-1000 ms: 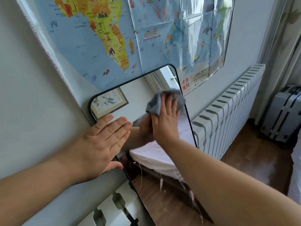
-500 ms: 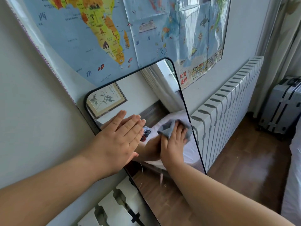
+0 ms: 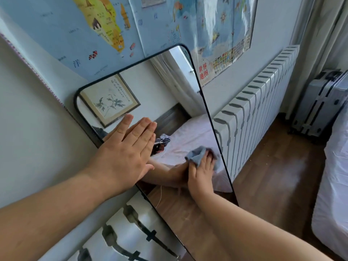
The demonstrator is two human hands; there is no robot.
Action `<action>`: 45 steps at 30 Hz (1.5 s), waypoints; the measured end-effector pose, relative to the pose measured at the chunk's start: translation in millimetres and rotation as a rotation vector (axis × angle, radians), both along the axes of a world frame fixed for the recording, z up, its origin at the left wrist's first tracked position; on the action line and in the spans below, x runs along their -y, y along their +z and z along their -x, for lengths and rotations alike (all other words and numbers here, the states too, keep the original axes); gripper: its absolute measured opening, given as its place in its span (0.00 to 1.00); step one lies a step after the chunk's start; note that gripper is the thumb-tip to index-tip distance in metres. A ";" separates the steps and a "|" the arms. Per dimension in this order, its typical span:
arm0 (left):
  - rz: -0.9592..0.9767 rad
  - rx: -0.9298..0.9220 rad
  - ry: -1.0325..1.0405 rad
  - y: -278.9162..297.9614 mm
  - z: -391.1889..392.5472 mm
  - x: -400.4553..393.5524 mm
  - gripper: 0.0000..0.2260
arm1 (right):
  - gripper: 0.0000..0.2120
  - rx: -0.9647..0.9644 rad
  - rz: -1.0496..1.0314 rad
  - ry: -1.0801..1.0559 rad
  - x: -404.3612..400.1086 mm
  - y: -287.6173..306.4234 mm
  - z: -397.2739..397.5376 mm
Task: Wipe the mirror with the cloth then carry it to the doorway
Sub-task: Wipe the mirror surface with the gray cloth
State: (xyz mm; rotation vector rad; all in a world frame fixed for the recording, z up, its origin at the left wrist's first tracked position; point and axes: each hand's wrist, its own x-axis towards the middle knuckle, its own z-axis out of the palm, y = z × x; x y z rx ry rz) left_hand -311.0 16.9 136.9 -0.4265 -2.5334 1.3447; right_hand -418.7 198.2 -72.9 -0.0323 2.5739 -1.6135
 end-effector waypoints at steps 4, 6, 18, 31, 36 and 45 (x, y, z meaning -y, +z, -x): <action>-0.086 -0.019 -0.059 8.3 3.1 -0.3 0.38 | 0.38 -0.180 -0.031 -0.041 23.6 68.1 20.3; -0.077 -0.025 -0.078 10.7 4.3 1.6 0.37 | 0.39 -0.315 -0.025 0.004 35.4 108.1 31.1; -0.091 -0.033 -0.054 0.6 3.5 -0.4 0.33 | 0.36 0.075 -0.001 0.010 -4.3 -10.3 -7.4; -0.105 -0.031 -0.005 -7.3 -2.6 -8.6 0.31 | 0.39 -0.238 -0.023 0.192 5.8 -20.1 -48.9; -0.096 0.119 -0.064 -37.5 -13.0 -13.2 0.30 | 0.37 -0.105 -0.052 0.214 9.6 -55.2 -86.2; -0.146 0.053 -0.058 -54.7 -15.4 -19.5 0.29 | 0.36 -0.513 -0.072 0.256 31.0 -8.2 -68.0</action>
